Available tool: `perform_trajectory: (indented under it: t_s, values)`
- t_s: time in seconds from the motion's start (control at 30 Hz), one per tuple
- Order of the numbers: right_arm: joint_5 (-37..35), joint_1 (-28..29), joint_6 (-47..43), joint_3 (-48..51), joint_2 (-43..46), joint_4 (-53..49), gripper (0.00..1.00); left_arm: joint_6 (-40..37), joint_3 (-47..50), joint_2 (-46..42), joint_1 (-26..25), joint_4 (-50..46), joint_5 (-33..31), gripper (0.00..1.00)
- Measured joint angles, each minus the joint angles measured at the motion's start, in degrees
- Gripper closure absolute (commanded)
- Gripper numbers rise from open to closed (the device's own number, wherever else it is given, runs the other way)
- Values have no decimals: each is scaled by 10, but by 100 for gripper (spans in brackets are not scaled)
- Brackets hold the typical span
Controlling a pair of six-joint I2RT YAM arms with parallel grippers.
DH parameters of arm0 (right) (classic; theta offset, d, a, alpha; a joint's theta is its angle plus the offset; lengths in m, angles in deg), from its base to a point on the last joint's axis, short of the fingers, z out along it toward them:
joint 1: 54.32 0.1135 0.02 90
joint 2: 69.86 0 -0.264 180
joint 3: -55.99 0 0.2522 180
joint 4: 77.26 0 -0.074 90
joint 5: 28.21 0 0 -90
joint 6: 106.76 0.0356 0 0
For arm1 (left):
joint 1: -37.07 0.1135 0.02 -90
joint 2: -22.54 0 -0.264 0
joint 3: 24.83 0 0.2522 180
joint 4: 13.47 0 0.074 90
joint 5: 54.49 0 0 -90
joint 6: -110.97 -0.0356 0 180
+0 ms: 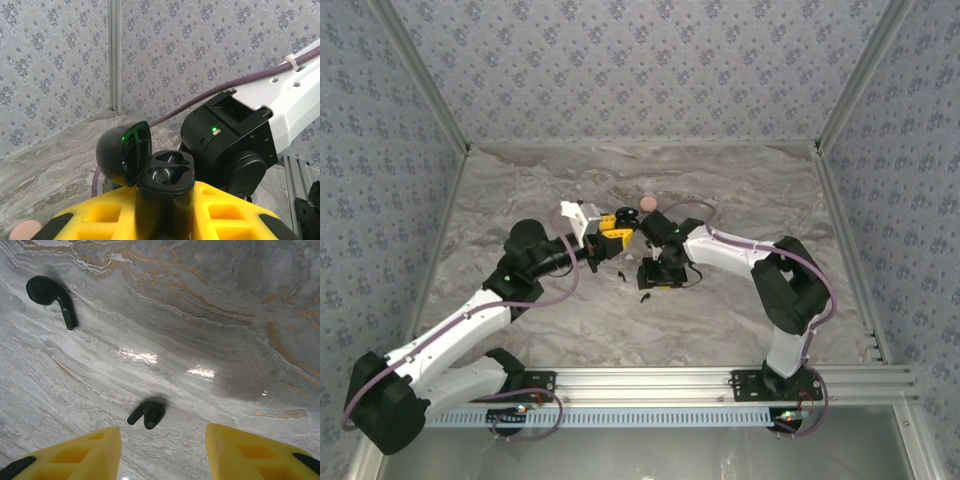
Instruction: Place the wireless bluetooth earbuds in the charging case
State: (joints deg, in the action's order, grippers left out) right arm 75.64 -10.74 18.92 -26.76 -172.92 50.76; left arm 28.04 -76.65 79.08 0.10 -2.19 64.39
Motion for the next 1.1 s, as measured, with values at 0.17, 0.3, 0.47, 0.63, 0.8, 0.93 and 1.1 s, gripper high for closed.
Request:
perform_trajectory:
  t_s: [0.17,0.3,0.47,0.63,0.8,0.93,1.1]
  values:
    - [-2,7,13,-3,-1,-5,53,0,0,-2,0,0,0,76]
    - [-4,19,22,-14,-7,-9,54,0,0,-3,0,0,0,76]
    - [-7,27,30,-18,-20,-9,58,0,0,-3,0,0,0,76]
    - [-10,27,36,-19,-35,-10,62,0,0,-3,0,0,0,76]
    - [-10,28,36,-24,-48,-11,65,0,2,-5,0,0,0,76]
    - [-10,30,36,-35,-58,-10,67,0,6,-14,0,0,0,76]
    - [-10,33,36,-46,-78,-12,72,0,10,-20,0,0,0,76]
